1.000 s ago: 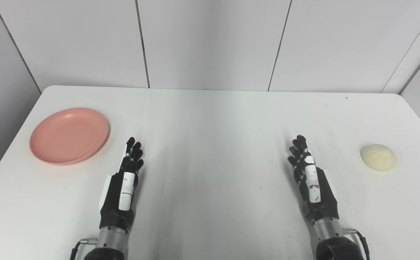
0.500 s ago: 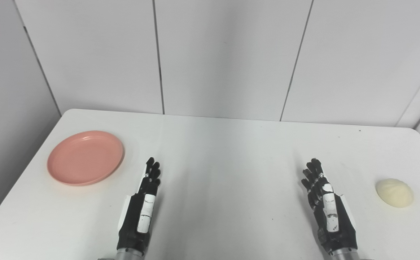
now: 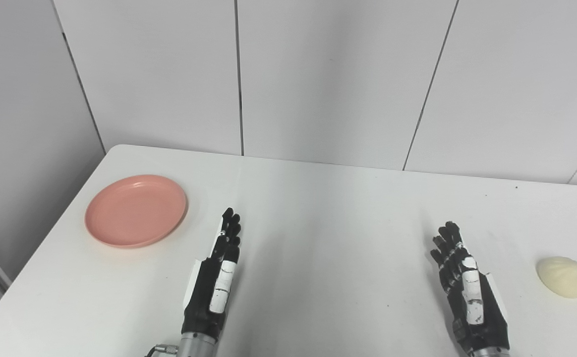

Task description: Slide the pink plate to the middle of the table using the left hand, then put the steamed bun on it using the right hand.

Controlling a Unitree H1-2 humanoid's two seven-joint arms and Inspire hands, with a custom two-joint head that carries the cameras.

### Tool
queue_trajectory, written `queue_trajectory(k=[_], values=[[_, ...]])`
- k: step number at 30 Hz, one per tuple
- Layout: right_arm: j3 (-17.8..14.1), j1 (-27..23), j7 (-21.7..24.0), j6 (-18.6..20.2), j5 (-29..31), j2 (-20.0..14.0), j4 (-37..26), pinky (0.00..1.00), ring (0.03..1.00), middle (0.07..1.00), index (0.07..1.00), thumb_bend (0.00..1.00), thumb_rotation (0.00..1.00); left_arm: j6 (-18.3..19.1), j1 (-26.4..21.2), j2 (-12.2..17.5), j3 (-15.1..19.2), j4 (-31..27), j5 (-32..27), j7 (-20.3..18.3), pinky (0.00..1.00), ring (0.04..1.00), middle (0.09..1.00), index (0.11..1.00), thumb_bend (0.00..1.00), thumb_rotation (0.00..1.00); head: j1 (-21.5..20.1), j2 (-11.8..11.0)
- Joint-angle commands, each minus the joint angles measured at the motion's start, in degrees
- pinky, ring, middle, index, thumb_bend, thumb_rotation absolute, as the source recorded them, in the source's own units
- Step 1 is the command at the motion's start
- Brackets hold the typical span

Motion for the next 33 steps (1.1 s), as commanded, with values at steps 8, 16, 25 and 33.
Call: queue_trajectory(k=[8, 16, 25, 33], values=[[0.1, 1.9, -0.7, 1.2, -0.4, 0.6, -1.6, 1.00, 1.000, 1.000, 1.000, 0.78, 1.00, -5.1, -5.0, 0.7, 2.5, -1.9, -0.6, 1.6, 1.00, 0.984, 0.982, 1.000, 0.86, 0.97, -0.6, 0.4], [0.0, 1.9, -1.7, 1.7, -0.8, 0.9, -2.0, 1.00, 1.000, 1.000, 1.000, 0.77, 1.00, -0.9, -12.1, 3.5, 7.4, -6.4, -4.0, 1.6, 0.85, 0.864, 0.857, 0.851, 0.99, 0.98, -1.0, 0.1], [0.3, 1.9, -1.9, 2.4, -0.9, 1.2, -2.5, 1.00, 1.000, 1.000, 1.000, 0.76, 1.00, 0.8, -22.0, 12.5, 14.5, -3.9, -11.7, -0.1, 0.74, 0.800, 0.805, 0.749, 0.99, 0.92, -0.9, -0.3], [0.2, 2.1, -2.2, 2.6, -1.2, 1.2, -2.9, 1.00, 1.000, 1.000, 1.000, 0.76, 1.00, 3.3, -26.4, 22.3, 19.5, 0.2, -17.7, -2.8, 0.71, 0.802, 0.795, 0.751, 1.00, 0.90, -0.7, -0.2]])
